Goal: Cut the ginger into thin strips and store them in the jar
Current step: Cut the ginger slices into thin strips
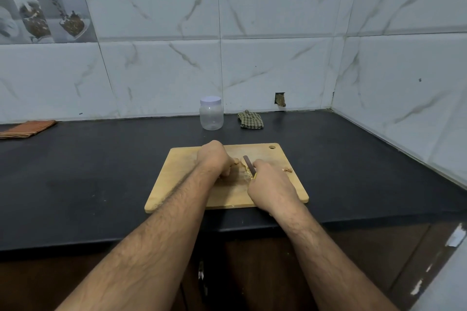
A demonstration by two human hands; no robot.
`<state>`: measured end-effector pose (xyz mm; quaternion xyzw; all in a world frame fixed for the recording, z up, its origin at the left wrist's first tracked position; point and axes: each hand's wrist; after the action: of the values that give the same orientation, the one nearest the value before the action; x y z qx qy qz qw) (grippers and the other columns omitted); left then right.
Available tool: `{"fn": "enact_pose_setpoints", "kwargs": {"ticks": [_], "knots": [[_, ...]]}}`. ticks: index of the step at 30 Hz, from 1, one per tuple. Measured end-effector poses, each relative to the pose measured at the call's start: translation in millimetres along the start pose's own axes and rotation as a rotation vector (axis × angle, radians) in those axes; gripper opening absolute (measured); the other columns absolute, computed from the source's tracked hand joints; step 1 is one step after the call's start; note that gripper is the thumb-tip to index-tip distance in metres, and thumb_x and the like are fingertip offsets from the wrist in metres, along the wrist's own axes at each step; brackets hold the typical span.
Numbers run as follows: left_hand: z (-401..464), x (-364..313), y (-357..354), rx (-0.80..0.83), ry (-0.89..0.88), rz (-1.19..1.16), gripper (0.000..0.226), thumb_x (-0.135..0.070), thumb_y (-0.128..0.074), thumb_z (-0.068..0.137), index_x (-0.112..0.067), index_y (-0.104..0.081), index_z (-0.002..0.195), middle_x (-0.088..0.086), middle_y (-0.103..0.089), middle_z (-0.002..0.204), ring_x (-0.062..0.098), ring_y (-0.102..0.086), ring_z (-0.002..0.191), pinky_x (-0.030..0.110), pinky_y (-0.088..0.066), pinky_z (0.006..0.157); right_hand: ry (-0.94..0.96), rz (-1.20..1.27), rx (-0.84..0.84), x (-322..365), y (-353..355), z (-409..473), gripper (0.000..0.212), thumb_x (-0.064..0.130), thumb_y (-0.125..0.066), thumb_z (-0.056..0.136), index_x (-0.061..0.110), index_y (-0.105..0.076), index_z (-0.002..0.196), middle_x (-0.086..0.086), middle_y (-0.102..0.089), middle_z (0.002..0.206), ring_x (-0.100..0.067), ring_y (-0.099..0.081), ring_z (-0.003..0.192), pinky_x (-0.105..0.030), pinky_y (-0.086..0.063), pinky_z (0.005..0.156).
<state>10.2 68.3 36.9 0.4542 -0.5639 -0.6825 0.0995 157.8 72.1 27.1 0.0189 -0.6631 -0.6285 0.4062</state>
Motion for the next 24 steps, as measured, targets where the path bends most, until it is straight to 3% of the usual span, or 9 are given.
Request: {"fn": "enact_pose_setpoints", "kwargs": {"ticks": [6, 14, 17, 19, 21, 24], "knots": [[-5.7, 2.4, 0.6, 0.012, 0.002, -0.114, 0.016, -0.011, -0.061, 0.077, -0.006, -0.076, 0.078, 0.005, -0.073, 0.069, 0.021, -0.065, 0.061, 0.032, -0.061, 0.075, -0.002, -0.002, 0.039, -0.2, 1.8, -3.9, 0.033, 0.005, -0.046, 0.088, 0.015, -0.057, 0.117, -0.001, -0.056, 0.097, -0.024, -0.054, 0.093, -0.031, -0.04, 0.065], [-17.2, 15.7, -0.9, 0.169, 0.0, -0.155, 0.022, -0.015, -0.062, 0.088, -0.014, -0.067, 0.066, 0.002, -0.066, 0.064, 0.014, -0.051, 0.056, 0.025, -0.042, 0.06, 0.001, -0.015, 0.125, 4.5, 0.0, -8.1, 0.045, 0.004, -0.048, 0.086, 0.02, -0.061, 0.126, -0.002, -0.057, 0.102, -0.021, -0.052, 0.091, -0.03, -0.044, 0.069], [-15.3, 23.1, -1.3, 0.162, -0.025, -0.161, 0.016, -0.013, -0.066, 0.087, -0.014, -0.07, 0.071, 0.007, -0.074, 0.079, 0.017, -0.055, 0.063, 0.028, -0.046, 0.066, 0.009, -0.036, 0.131, 6.0, 2.0, -9.6, 0.052, 0.005, -0.047, 0.087, 0.025, -0.058, 0.134, -0.003, -0.061, 0.117, -0.022, -0.052, 0.098, -0.031, -0.047, 0.075], [-14.9, 28.2, -1.6, 0.176, -0.041, -0.2, 0.008, -0.009, -0.068, 0.085, -0.01, -0.074, 0.079, 0.006, -0.072, 0.074, 0.014, -0.054, 0.058, 0.025, -0.045, 0.061, 0.011, -0.053, 0.129, 6.7, 4.1, -10.9, 0.056, 0.005, -0.047, 0.088, 0.028, -0.055, 0.139, -0.002, -0.06, 0.123, -0.022, -0.052, 0.104, -0.031, -0.045, 0.077], [-15.9, 31.2, -2.9, 0.188, -0.057, -0.227, 0.007, -0.007, -0.069, 0.084, -0.007, -0.075, 0.087, 0.004, -0.07, 0.072, 0.011, -0.052, 0.053, 0.022, -0.043, 0.057, 0.007, -0.069, 0.119, 6.8, 5.0, -11.4, 0.057, 0.005, -0.047, 0.089, 0.028, -0.052, 0.141, -0.002, -0.06, 0.124, -0.021, -0.052, 0.104, -0.031, -0.043, 0.076], [-18.6, 29.9, -6.2, 0.158, -0.085, -0.228, 0.003, -0.013, -0.076, 0.08, -0.014, -0.075, 0.083, 0.002, -0.073, 0.077, 0.012, -0.054, 0.06, 0.025, -0.048, 0.066, -0.005, -0.092, 0.114, 8.3, 3.7, -12.5, 0.053, 0.007, -0.047, 0.09, 0.026, -0.052, 0.14, -0.003, -0.06, 0.119, -0.022, -0.05, 0.102, -0.031, -0.042, 0.075]]}}
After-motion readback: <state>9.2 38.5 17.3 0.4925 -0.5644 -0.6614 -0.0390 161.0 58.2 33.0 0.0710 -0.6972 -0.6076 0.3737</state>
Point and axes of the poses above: each hand's wrist, its own z-axis towards the middle knuckle, its own y-axis out of the back of the hand, x = y × z
